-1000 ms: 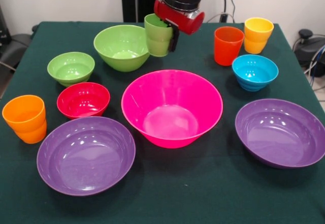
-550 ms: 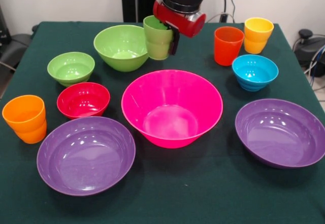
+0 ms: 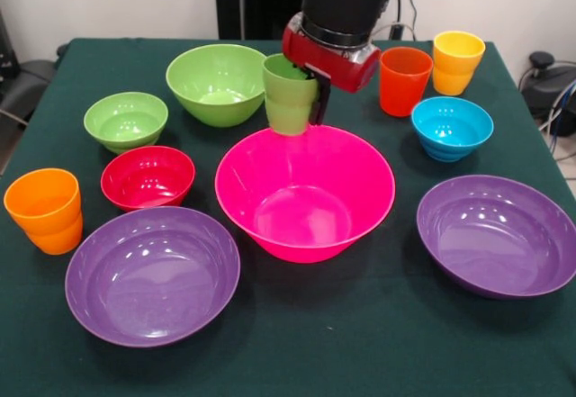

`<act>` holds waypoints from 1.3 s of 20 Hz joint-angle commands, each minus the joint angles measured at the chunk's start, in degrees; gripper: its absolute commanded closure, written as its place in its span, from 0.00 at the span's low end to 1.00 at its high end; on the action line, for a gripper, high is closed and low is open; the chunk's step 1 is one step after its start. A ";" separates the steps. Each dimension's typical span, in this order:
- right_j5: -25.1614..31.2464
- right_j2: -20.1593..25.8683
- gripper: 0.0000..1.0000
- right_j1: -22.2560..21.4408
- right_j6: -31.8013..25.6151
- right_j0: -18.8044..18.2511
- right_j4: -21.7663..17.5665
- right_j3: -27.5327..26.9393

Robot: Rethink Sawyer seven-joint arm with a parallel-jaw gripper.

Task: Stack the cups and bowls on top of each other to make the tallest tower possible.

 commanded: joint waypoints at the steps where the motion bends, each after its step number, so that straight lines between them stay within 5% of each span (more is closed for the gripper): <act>1: -0.29 6.69 1.00 5.53 3.63 0.71 -0.26 -4.09; 12: -15.99 10.09 1.00 14.10 2.90 -2.40 -3.91 -0.89; 19: -18.53 9.68 1.00 15.17 2.28 -2.31 -4.15 -1.58; 26: -15.42 6.26 1.00 12.74 2.94 0.67 -3.83 -1.86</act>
